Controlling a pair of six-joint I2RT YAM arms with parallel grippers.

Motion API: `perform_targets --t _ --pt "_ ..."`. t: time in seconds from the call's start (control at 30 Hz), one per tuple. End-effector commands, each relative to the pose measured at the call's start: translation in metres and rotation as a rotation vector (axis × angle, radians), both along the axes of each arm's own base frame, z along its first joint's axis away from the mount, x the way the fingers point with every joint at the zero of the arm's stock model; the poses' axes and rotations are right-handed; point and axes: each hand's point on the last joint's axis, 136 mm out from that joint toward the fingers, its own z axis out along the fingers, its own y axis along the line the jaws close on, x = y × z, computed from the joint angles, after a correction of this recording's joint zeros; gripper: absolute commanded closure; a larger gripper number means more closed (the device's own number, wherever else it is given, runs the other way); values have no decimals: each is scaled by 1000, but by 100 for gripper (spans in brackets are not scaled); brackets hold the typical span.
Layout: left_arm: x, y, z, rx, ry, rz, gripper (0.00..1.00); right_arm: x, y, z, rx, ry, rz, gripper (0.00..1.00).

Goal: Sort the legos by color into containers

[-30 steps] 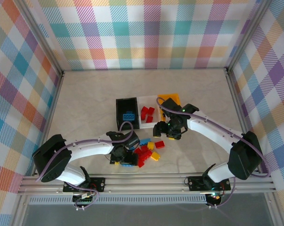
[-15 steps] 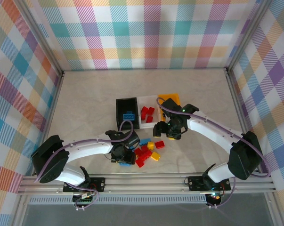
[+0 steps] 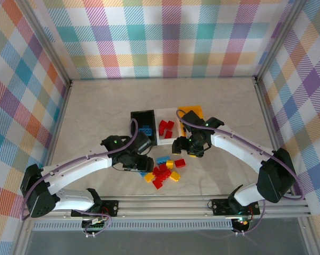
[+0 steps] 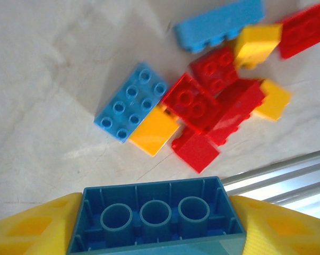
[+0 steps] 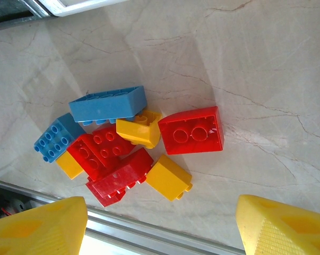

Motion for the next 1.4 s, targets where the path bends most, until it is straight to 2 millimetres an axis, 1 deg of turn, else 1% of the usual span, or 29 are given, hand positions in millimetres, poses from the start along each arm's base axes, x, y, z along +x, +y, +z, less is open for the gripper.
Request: perform_targets --t 0.0,0.13,0.27,0.4,0.5,0.63,0.8,1.0,1.17,1.3,1.37 --pt "14 4 16 25 -3 -23 37 -8 -11 2 -24 1 -9 26" --pt "38 -4 28 29 -9 -37 37 -12 -22 2 -35 -15 -10 25" --pt "67 -13 40 26 -24 -43 37 -16 -32 0 -36 -19 -23 25" --pt "98 -19 41 25 -23 -28 37 -17 -41 0 -31 -20 -38 25" --pt "122 -22 36 31 -18 -15 37 -16 -45 0 -24 -19 -44 25" --pt "145 -26 27 48 -12 -8 37 -16 -50 1 -25 -10 -39 25" --pt "171 -12 8 103 8 32 37 -17 -57 5 -28 -12 -38 25" --pt "204 5 0 95 9 115 37 -27 -64 1 -24 5 -48 25" --pt "233 7 -5 111 5 137 37 -34 -69 -2 -22 16 -56 25" --pt "252 9 -19 118 23 162 37 -36 -72 1 -20 13 -62 25" --pt "258 10 -25 118 32 176 37 -37 -74 1 -22 13 -64 25"
